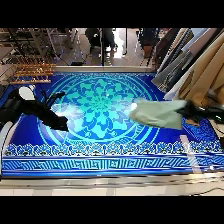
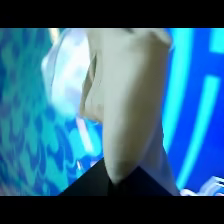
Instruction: Fold the clothes and pants, and hang the long-sleeved shirts on hangers.
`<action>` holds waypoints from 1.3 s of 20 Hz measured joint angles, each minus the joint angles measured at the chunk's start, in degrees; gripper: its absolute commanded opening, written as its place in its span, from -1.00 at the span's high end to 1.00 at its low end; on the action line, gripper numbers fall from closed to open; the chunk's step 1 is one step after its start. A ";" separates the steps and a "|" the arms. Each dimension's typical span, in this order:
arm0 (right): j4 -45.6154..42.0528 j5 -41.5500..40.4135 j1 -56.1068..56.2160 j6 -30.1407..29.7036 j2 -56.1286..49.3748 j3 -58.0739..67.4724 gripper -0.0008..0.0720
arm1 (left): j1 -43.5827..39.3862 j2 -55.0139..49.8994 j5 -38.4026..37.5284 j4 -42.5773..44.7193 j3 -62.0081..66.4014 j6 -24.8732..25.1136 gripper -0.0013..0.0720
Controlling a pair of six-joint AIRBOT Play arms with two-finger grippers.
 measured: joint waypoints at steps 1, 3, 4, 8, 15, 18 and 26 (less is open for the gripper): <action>-0.50 -0.48 -5.18 0.11 2.54 -3.34 0.94 | 0.00 0.00 -0.07 0.00 0.00 0.02 0.92; -2.56 -0.96 -14.38 0.28 6.97 -10.47 0.94 | -0.09 0.00 -0.11 0.00 0.00 0.24 0.92; -3.69 -1.03 -18.67 0.31 9.09 -14.27 0.94 | -0.13 0.00 -0.20 -0.02 0.00 0.28 0.92; -12.24 -0.76 -30.99 2.21 13.99 -24.74 0.94 | -0.22 0.00 -0.31 0.00 0.00 1.09 0.92; -27.04 6.62 -36.94 7.82 15.65 -28.15 -0.56 | -0.22 0.00 -0.31 0.00 0.00 1.92 0.92; -25.66 9.27 -36.74 8.96 15.76 -21.75 -0.55 | -0.22 0.04 -0.31 3.34 0.11 1.92 0.93; -1.33 5.92 -5.33 -4.39 15.89 -6.23 0.41 | 2.78 10.93 11.93 26.32 -0.26 -9.55 0.93</action>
